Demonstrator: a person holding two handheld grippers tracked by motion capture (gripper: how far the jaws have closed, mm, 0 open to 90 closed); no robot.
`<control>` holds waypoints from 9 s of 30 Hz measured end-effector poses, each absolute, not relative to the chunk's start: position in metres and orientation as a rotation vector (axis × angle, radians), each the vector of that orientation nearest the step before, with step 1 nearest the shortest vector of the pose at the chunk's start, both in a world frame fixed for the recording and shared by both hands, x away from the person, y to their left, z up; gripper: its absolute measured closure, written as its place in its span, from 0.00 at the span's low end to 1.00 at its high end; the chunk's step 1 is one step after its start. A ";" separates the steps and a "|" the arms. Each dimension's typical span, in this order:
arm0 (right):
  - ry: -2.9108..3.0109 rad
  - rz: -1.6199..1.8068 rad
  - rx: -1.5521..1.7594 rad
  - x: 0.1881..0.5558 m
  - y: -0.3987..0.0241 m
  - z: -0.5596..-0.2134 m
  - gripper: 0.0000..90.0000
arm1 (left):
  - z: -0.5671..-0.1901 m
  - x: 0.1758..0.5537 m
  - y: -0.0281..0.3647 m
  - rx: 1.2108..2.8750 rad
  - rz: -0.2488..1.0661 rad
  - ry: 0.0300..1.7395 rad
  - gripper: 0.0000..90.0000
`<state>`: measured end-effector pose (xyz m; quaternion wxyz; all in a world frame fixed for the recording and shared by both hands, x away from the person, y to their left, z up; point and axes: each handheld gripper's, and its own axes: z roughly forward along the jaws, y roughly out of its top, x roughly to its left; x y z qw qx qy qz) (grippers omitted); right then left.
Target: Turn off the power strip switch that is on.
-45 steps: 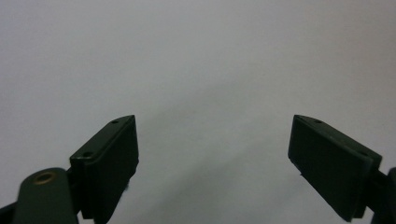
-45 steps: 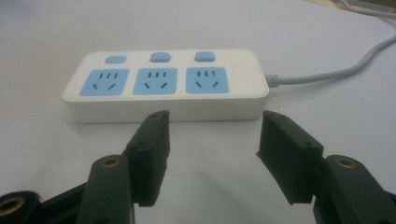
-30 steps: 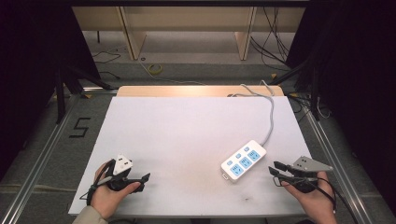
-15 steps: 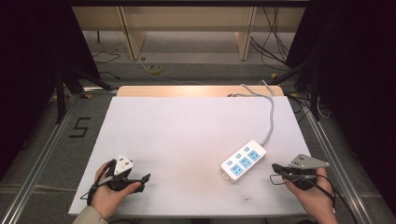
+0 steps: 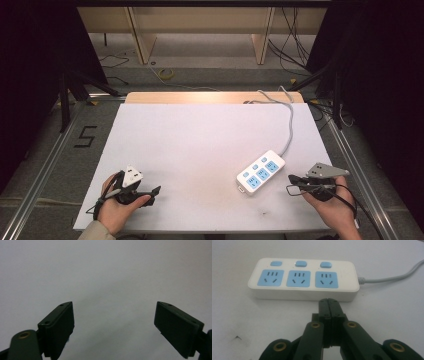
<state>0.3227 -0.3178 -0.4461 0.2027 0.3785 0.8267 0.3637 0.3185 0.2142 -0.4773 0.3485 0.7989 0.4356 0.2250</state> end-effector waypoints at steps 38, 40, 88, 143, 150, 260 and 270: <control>2.359 0.961 1.065 0.330 -0.309 -0.439 1.00 | -0.478 0.321 0.211 2.076 0.593 1.110 0.18; 2.364 0.955 1.067 0.331 -0.308 -0.438 1.00 | -0.478 0.321 0.211 2.077 0.594 1.109 0.18; 2.407 0.932 1.055 0.344 -0.291 -0.431 1.00 | -0.478 0.321 0.210 2.080 0.599 1.106 0.18; 2.462 0.906 1.017 0.359 -0.269 -0.422 1.00 | -0.478 0.322 0.211 2.070 0.603 1.107 0.18; 2.475 0.893 1.012 0.361 -0.266 -0.422 1.00 | -0.478 0.322 0.211 2.069 0.603 1.107 0.18; 2.658 0.781 0.898 0.386 -0.205 -0.422 1.00 | -0.477 0.323 0.209 2.073 0.602 1.096 0.18; 2.664 0.776 0.889 0.387 -0.200 -0.422 1.00 | -0.477 0.323 0.209 2.074 0.603 1.097 0.18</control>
